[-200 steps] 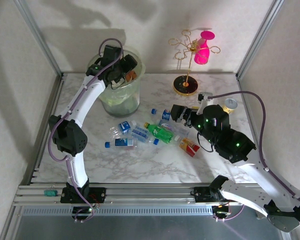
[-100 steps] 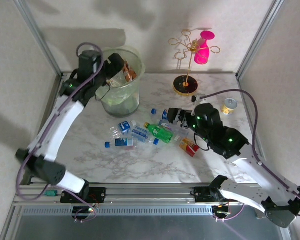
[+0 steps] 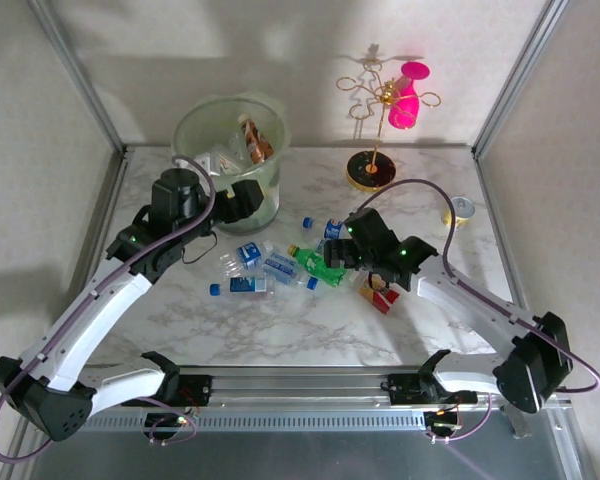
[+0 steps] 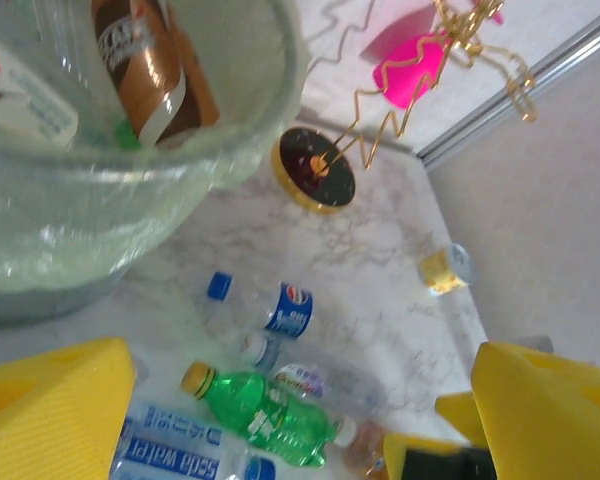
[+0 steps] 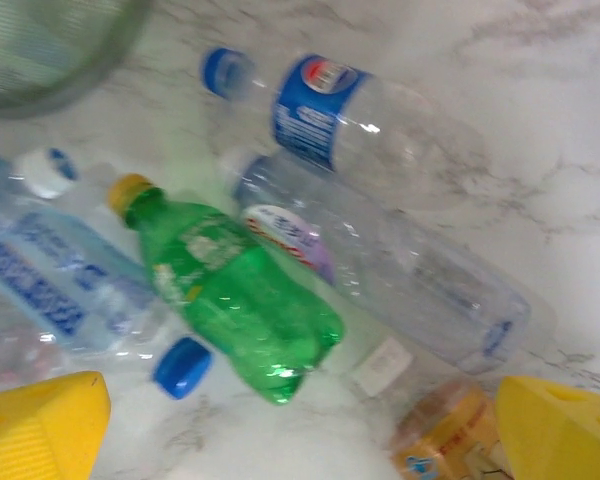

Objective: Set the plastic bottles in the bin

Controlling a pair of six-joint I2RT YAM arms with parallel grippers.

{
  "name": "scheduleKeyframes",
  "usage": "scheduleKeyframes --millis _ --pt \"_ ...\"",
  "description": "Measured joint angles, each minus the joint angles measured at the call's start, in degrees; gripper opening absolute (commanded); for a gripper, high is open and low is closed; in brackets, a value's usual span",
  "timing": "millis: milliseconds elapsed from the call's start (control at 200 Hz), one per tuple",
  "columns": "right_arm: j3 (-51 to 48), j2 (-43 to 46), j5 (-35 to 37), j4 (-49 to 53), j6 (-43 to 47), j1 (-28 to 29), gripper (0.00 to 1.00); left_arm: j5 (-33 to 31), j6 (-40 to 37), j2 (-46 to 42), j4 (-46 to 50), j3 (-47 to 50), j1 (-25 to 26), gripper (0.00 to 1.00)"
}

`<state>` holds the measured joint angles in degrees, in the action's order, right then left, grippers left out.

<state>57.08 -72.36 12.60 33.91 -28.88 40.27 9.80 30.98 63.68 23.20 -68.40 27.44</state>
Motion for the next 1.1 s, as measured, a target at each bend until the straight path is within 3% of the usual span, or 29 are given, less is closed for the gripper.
scheduleKeyframes --millis 240,411,936,1006,1101 --pt "-9.7 0.6 -6.4 -3.0 -0.9 -9.6 0.99 -0.1 -1.5 -2.5 0.9 1.4 0.0 0.87" --pt "-14.9 1.4 -11.6 -5.2 -1.7 -13.2 0.99 -0.1 -2.1 -2.9 0.7 1.8 0.0 0.88" --pt "-16.6 -0.8 -16.1 -6.6 -2.4 -10.0 0.96 2.5 -2.8 -1.9 0.5 3.0 0.2 0.88" --pt "-17.1 -1.1 -15.2 -6.6 -3.3 -8.3 0.92 2.6 -2.8 -1.7 0.5 3.0 0.2 0.88" --pt "-17.5 -1.9 -13.4 -6.5 -4.6 -6.1 0.8 2.7 -2.8 -1.4 0.5 3.0 0.2 0.88"
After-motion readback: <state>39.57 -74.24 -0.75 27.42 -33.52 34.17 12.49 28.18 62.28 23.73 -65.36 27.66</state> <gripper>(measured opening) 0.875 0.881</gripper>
